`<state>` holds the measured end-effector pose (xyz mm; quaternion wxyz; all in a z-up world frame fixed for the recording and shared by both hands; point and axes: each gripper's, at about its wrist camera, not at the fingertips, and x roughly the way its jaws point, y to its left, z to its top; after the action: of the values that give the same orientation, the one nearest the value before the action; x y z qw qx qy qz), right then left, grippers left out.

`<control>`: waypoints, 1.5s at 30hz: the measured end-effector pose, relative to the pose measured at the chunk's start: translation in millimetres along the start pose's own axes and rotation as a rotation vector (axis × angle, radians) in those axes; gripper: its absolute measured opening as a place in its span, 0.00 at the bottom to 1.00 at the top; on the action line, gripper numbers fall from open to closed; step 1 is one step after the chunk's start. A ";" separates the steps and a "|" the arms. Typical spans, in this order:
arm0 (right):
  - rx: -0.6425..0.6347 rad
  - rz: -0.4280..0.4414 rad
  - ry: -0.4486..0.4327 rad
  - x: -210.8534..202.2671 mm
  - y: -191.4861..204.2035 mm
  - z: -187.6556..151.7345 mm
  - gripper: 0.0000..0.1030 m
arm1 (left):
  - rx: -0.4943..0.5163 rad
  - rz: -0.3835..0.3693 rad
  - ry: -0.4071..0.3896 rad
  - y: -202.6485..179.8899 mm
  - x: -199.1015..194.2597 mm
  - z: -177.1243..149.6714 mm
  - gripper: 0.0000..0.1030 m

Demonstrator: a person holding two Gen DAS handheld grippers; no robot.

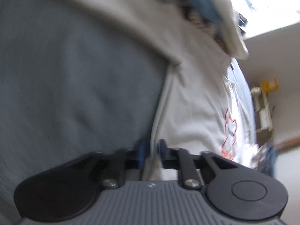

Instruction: Fold clothes

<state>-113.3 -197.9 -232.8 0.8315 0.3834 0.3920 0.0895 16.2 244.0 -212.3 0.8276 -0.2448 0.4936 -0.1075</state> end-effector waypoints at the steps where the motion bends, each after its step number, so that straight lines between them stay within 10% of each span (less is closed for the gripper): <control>1: 0.001 -0.001 0.001 0.0 -0.4 -0.1 0.39 | 0.047 0.016 -0.020 -6.9 -1.5 2.8 0.48; 7: 0.003 -0.006 0.009 1.0 -1.6 -1.3 0.39 | 0.311 0.116 -0.134 -49.5 4.6 21.6 0.56; 10: 0.005 -0.009 0.009 0.7 -1.7 -1.8 0.39 | 0.382 0.189 -0.151 -64.9 32.1 33.7 0.45; 18: 0.019 -0.011 0.018 3.7 -6.6 -1.8 0.39 | 0.239 0.165 -0.182 -50.5 52.4 52.6 0.08; 25: 0.036 0.004 0.021 5.7 -10.9 -0.8 0.39 | -0.052 -0.033 -0.126 10.0 54.2 68.4 0.07; 29: 0.045 0.007 0.022 5.4 -10.9 0.2 0.39 | -0.100 -0.103 -0.112 19.2 36.2 66.6 0.35; 34: 0.060 0.014 0.019 3.7 -10.7 0.6 0.41 | -0.031 -0.129 -0.014 9.5 6.2 29.3 0.49; 45: 0.111 0.055 -0.044 -19.5 -7.5 6.6 0.45 | 0.107 -0.089 0.315 -4.4 -42.8 -122.5 0.26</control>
<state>-122.9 -215.6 -224.1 0.8147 0.4414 0.3670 0.0820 -111.0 221.6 -225.5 0.7461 -0.2022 0.5996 -0.2071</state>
